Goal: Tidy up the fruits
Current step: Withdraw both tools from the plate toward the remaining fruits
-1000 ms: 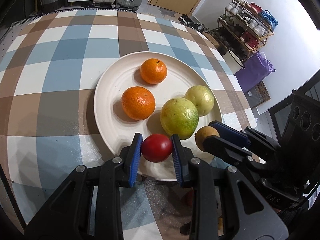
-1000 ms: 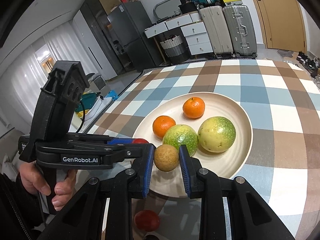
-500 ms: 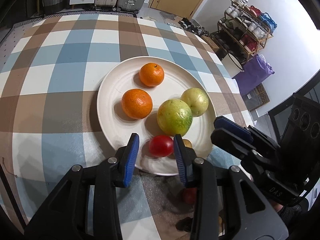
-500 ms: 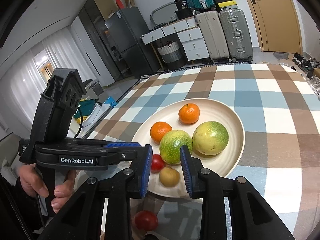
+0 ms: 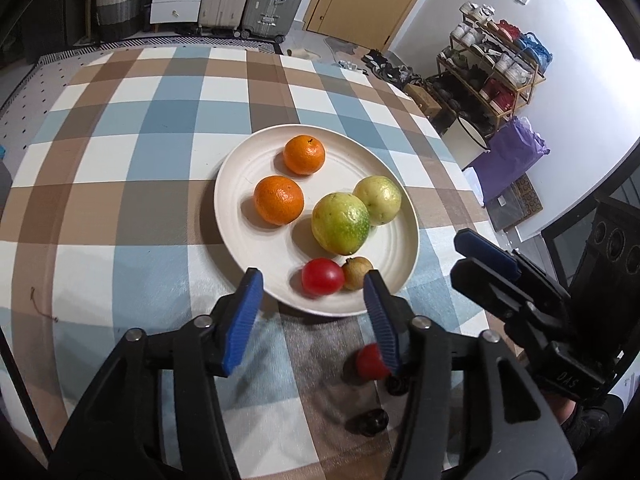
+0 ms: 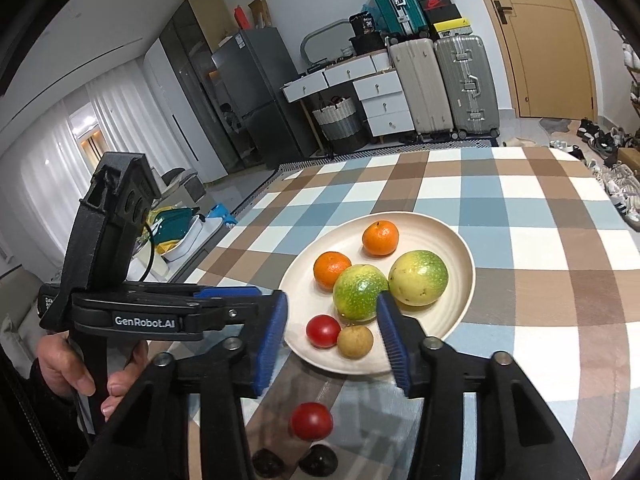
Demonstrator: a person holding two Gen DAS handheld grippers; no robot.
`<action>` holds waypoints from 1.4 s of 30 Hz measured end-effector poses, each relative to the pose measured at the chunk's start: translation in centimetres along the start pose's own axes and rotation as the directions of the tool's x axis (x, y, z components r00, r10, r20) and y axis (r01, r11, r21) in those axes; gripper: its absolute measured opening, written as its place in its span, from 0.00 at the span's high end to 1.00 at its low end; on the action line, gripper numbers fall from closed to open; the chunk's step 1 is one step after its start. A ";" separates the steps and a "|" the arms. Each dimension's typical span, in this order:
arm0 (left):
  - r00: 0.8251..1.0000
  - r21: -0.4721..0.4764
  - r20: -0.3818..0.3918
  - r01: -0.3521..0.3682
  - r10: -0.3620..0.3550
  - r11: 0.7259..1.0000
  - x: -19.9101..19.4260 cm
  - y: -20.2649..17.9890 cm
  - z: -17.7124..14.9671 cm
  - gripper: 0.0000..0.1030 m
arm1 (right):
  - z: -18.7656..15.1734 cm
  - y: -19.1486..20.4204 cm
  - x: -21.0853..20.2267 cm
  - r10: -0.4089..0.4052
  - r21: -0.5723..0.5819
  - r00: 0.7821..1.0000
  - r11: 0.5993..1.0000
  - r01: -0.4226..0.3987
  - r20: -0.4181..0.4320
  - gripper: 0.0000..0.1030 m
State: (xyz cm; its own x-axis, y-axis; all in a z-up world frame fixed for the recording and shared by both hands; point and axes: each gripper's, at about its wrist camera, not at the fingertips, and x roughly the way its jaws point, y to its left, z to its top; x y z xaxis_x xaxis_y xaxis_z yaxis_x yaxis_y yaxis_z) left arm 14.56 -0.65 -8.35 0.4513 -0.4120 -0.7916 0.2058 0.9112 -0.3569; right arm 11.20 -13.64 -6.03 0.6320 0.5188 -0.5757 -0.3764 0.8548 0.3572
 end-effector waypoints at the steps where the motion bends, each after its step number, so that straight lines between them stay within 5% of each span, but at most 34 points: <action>1: 1.000 -0.002 0.002 -0.001 0.001 1.000 -0.3 0.0 -0.2 0.44 | -0.1 0.1 -0.3 -0.003 0.000 1.000 1.000 0.003 0.004 0.52; 12: 0.999 -0.005 0.043 -0.032 0.032 0.999 -4.1 -0.9 -3.3 0.25 | -1.3 2.1 -3.7 -0.013 -0.028 0.998 0.999 0.015 0.056 0.34; 16: 0.996 -0.020 0.082 -0.045 0.046 0.999 -5.7 -0.8 -4.4 0.20 | -1.8 2.9 -4.9 -0.020 -0.038 0.997 0.999 0.022 0.069 0.14; 25: 0.991 -0.020 0.120 -0.051 0.053 0.999 -7.7 -1.0 -7.2 0.01 | -3.5 4.2 -7.3 -0.031 -0.066 0.995 0.997 0.038 0.096 0.09; 42: 0.990 0.010 0.129 -0.059 0.058 0.998 -8.8 -1.7 -11.0 0.01 | -7.3 4.3 -9.5 -0.100 -0.070 0.991 0.992 0.107 0.090 0.03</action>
State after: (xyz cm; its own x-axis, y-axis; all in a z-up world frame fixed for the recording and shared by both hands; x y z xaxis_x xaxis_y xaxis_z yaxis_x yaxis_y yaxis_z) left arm 0.64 1.41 -6.22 0.5707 -0.3556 -0.7401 0.1872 0.9340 -0.3043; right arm -1.35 -14.79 -4.37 0.7250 0.4277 -0.5399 -0.3536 0.9038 0.2411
